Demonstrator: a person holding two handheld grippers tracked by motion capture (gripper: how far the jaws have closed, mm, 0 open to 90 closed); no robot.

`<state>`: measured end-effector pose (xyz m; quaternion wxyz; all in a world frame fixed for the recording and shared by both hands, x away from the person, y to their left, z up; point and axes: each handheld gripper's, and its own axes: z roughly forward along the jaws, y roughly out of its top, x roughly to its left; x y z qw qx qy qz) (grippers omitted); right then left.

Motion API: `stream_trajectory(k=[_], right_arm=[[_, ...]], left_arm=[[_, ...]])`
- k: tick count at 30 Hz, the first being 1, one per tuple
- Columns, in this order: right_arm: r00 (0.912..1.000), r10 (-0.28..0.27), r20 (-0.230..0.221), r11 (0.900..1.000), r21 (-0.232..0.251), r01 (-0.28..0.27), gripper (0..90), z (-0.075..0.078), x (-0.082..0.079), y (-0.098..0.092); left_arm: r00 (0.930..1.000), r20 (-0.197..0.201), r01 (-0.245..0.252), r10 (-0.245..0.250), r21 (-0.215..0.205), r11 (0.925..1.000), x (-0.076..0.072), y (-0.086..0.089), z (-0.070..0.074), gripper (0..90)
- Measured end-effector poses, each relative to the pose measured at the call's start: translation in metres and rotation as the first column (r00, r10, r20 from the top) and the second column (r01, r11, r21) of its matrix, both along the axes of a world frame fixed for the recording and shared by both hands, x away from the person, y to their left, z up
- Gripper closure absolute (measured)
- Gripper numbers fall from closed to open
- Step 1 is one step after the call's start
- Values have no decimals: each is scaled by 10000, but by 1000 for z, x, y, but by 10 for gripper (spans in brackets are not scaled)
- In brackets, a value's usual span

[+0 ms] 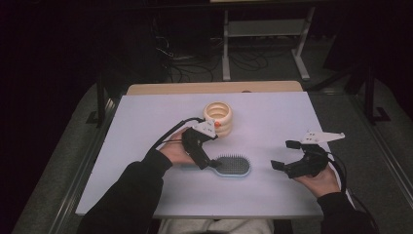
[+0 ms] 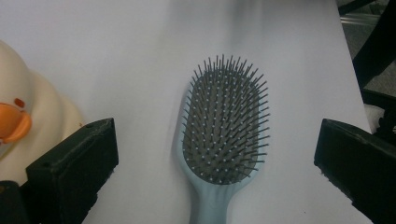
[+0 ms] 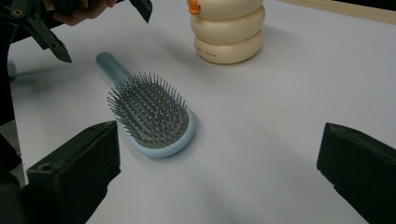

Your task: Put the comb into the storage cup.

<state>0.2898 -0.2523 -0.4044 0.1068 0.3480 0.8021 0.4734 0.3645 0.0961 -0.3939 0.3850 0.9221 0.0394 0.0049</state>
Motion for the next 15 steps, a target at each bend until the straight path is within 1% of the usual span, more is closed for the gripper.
stream_trajectory(k=[7, 11, 15], right_arm=[[10000, 31, -28, 10000, -44, -32, 0, 0, 0, 1], [10000, 33, -30, 10000, -41, -34, 0, 0, 0, 1], [10000, 40, -48, 10000, -59, -41, 0, -1, 0, 1]], left_arm=[[9999, -117, 105, -102, 255, 9996, 1, -5, -7, 0], [9998, -162, 144, -139, 300, 9994, 2, -8, -10, 0], [9996, -203, 206, -197, 448, 9988, 2, -11, -14, 0]])
